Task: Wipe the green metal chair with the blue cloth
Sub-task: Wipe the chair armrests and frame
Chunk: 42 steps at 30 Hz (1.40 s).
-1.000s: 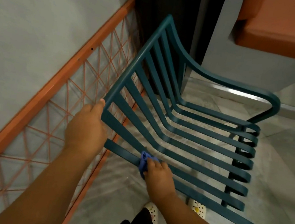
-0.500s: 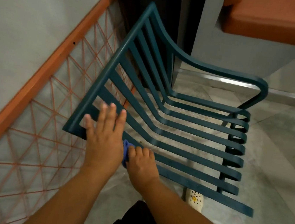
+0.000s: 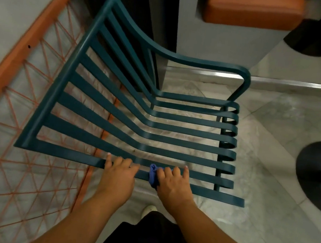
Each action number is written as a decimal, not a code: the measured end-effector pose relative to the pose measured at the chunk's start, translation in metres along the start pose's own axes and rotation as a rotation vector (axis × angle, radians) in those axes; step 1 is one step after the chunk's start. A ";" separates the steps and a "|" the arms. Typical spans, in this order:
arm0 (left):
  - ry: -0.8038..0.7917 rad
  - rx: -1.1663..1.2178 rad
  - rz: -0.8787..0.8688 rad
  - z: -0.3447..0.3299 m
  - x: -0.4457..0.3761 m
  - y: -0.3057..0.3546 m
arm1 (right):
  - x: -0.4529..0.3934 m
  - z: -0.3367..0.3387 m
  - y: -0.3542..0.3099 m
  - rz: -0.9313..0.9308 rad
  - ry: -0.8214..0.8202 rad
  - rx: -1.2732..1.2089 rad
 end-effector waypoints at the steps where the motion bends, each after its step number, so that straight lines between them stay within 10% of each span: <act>1: -0.006 -0.004 -0.021 0.000 0.000 0.009 | 0.007 -0.001 0.010 -0.001 -0.008 0.003; 27: -0.264 -0.098 -0.291 0.018 -0.036 0.164 | 0.078 -0.050 0.119 -0.025 0.114 -0.110; 42: -0.259 -0.197 -0.464 0.019 -0.038 0.235 | 0.101 -0.102 0.171 -0.122 0.471 -1.025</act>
Point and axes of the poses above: each hand's wrist, its own x-axis away from the middle knuckle, its own z-axis out of the back of the hand, y = z × x, the point moved 4 cm from there along -x, towards the middle knuckle, and after that the axes turned 14 degrees about -y, right-handed, at the moved point
